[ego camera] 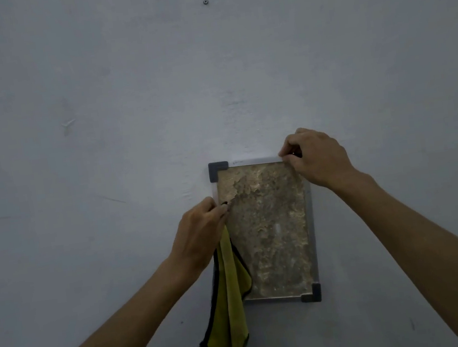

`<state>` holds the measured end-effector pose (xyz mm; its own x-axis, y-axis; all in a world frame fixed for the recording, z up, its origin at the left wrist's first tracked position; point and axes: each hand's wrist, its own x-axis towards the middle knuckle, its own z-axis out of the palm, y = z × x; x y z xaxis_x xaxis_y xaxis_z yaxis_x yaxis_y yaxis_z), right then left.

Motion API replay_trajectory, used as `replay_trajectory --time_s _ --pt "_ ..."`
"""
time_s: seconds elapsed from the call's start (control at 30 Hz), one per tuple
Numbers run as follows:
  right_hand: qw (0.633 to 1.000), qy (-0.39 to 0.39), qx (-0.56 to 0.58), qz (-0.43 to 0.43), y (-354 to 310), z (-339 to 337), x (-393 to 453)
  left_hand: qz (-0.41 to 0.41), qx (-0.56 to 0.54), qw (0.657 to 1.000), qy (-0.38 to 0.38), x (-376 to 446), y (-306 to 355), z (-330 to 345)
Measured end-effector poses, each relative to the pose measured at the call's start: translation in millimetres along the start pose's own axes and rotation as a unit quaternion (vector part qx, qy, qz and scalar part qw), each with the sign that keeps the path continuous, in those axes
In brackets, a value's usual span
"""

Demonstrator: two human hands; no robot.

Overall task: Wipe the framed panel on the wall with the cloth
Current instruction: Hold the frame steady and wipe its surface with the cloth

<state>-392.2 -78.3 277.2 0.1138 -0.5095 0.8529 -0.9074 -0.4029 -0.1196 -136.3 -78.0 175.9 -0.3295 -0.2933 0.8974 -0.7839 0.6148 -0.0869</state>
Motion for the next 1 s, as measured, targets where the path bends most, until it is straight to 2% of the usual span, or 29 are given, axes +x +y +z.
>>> replay_trajectory --time_s 0.07,0.23,0.27,0.43,0.5,0.6,0.63,0.8,1.0 --pt "1.000 0.002 0.001 -0.001 1 0 0 0.000 -0.006 1.000 0.001 3 -4 -4" --pt "1.000 0.004 0.003 -0.001 2 2 0 -0.061 -0.050 0.993 0.093 22 -5 -3" --pt "1.000 0.005 0.004 -0.001 2 2 0 -0.053 -0.055 0.993 0.086 18 -3 -1" --pt "1.000 0.005 0.008 -0.001 3 2 0 0.045 -0.036 0.997 -0.045 -4 3 4" --pt "1.000 0.004 0.011 -0.002 3 3 0 0.038 -0.033 0.999 -0.014 5 0 2" --pt "1.000 0.004 0.013 -0.004 2 3 0 -0.046 -0.049 0.994 0.084 18 -5 1" --pt "1.000 0.004 0.012 -0.005 2 3 0 -0.058 -0.055 0.992 0.093 17 -4 2" --pt "1.000 0.006 0.010 -0.002 4 3 0 0.038 -0.057 0.997 -0.027 -4 7 9" --pt "1.000 0.003 0.010 0.000 3 2 0 -0.061 -0.080 0.989 0.106 22 2 12"
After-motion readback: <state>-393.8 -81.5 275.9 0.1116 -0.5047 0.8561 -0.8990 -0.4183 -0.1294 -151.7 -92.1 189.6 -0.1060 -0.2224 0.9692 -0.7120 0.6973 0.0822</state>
